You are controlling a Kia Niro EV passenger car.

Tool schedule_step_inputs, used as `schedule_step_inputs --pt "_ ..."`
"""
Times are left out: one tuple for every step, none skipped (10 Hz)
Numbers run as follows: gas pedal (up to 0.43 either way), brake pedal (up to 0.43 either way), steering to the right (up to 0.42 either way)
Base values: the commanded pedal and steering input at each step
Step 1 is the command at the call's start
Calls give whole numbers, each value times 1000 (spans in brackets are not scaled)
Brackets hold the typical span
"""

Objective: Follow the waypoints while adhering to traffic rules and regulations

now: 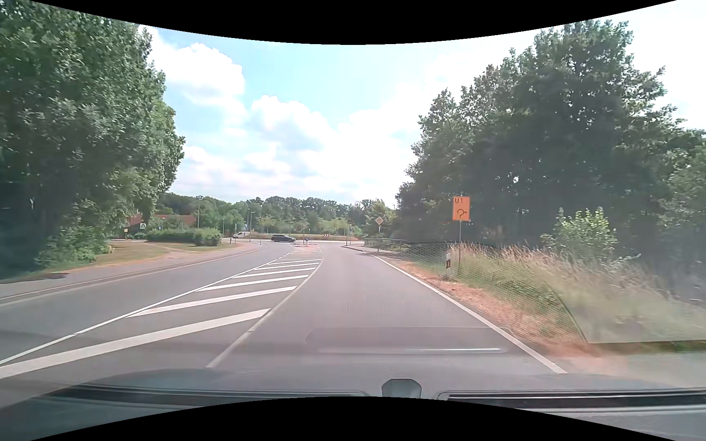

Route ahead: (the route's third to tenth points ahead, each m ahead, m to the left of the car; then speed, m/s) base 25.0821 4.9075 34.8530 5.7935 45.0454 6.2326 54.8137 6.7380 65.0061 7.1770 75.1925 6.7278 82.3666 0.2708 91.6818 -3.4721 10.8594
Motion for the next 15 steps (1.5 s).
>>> schedule_step_inputs --pt "47 0 -18" --pt "47 0 -18" --pt "47 0 -18" --pt "47 0 -18" --pt "47 0 -19" --pt "47 0 -20" --pt "47 0 -20" --pt "47 0 -21" --pt "47 0 -21" --pt "47 0 -22" --pt "47 0 -22" --pt "47 0 -22" --pt "47 0 -21" --pt "47 0 -22" --pt "59 0 -22"
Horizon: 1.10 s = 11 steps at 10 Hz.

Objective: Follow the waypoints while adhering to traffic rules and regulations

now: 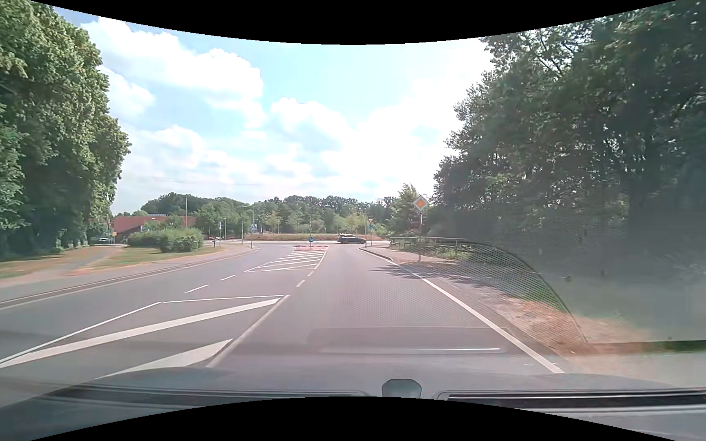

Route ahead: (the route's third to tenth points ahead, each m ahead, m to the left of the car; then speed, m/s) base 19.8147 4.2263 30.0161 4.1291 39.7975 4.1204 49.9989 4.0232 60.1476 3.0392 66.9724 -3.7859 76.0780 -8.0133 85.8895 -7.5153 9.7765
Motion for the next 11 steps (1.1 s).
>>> schedule_step_inputs --pt "59 0 -21" --pt "59 0 -22" --pt "59 0 -21" --pt "59 0 -22" --pt "59 0 -21" --pt "59 0 -22" --pt "59 0 -21" --pt "59 0 -22" --pt "59 0 -21" --pt "59 0 -22" --pt "59 0 -22"
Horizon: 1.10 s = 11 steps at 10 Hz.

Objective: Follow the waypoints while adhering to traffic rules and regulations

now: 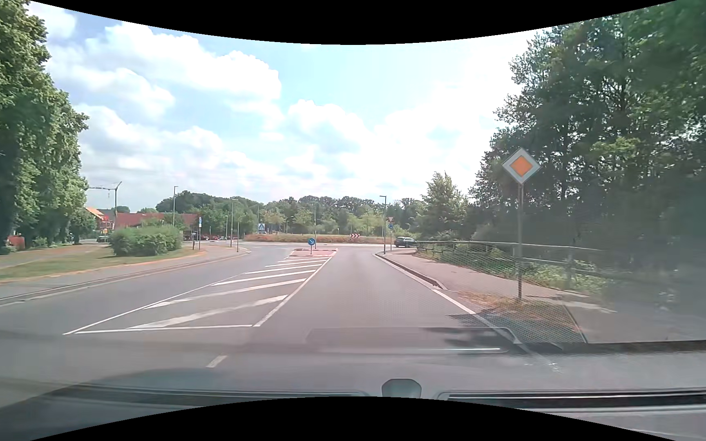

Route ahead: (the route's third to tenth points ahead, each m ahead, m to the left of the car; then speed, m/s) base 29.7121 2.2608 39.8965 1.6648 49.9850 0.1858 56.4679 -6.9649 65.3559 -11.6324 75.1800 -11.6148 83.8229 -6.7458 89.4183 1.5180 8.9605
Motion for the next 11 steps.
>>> schedule_step_inputs --pt "59 0 -21" --pt "59 0 -22" --pt "59 0 -22" --pt "59 0 -21" --pt "59 0 -20" --pt "59 0 -20" --pt "59 0 -20" --pt "59 0 -19" --pt "59 0 -18" --pt "59 0 -17" --pt "59 0 -16"
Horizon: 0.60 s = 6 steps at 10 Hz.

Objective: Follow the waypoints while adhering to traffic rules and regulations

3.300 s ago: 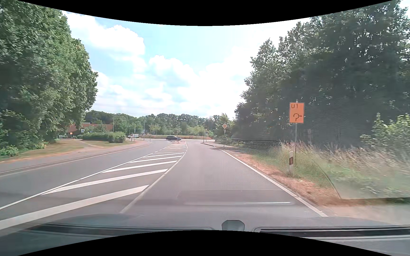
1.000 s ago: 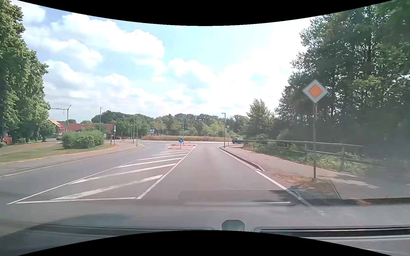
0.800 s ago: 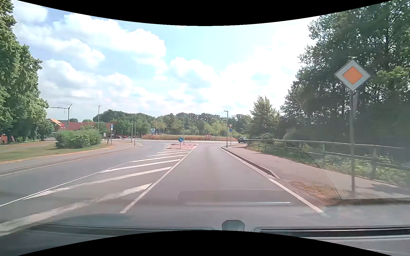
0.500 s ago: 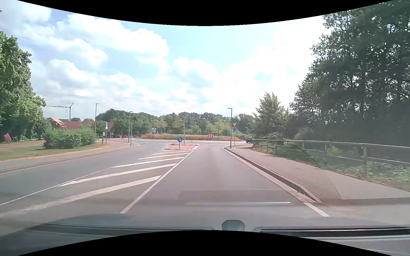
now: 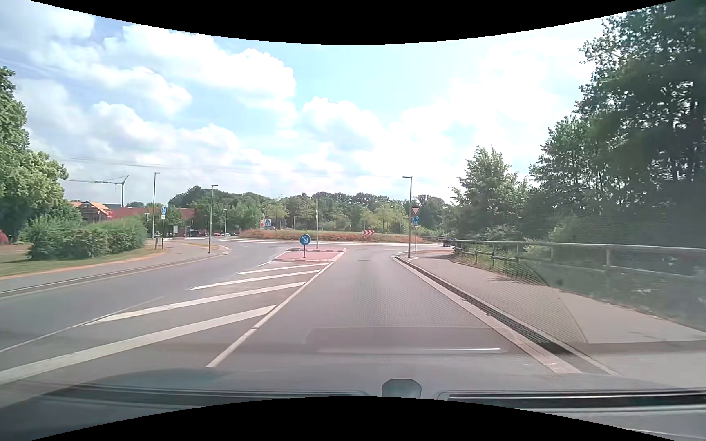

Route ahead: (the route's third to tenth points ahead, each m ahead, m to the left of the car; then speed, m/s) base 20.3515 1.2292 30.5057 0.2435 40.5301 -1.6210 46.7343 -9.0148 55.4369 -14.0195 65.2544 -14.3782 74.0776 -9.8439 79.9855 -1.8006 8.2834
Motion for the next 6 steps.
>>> schedule_step_inputs --pt "59 0 -15" --pt "59 0 -15" --pt "59 0 -14" --pt "47 0 -10" --pt "47 0 -9" --pt "47 0 -9"
